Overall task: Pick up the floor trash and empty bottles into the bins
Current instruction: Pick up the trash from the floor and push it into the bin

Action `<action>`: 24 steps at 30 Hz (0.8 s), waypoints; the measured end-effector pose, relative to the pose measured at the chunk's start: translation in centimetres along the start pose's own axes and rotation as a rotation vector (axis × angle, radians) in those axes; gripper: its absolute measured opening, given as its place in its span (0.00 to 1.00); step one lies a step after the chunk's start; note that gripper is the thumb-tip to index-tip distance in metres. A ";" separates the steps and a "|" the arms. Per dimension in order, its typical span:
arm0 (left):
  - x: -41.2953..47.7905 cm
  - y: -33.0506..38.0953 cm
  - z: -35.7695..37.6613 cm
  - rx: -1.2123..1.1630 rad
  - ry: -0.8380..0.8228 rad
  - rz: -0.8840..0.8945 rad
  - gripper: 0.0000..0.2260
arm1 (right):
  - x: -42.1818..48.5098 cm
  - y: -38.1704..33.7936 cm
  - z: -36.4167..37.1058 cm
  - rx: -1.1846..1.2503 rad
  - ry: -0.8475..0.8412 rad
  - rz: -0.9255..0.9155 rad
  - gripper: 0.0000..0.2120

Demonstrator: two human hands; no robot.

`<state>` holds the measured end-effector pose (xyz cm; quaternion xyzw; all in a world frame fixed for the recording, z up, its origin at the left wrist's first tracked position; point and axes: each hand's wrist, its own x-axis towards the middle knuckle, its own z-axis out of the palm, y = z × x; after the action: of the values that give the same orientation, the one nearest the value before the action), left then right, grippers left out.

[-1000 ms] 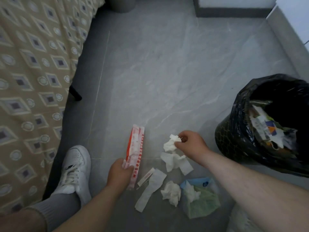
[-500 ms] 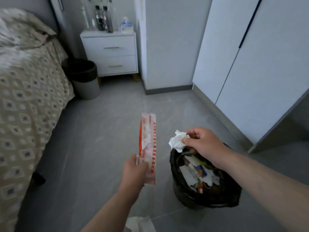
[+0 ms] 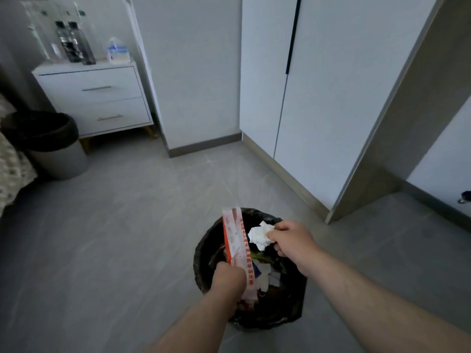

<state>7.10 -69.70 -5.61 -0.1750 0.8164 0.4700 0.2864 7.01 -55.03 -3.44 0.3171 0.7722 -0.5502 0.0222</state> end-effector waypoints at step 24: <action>4.6 -7.6 -6.3 0.706 -0.041 0.644 0.58 | 5.5 10.1 11.0 -0.779 -0.407 0.075 0.41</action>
<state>5.90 -79.03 -11.11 0.2043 0.9330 0.2321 0.1842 4.33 -60.05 -18.35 0.1979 0.8898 -0.2682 0.3118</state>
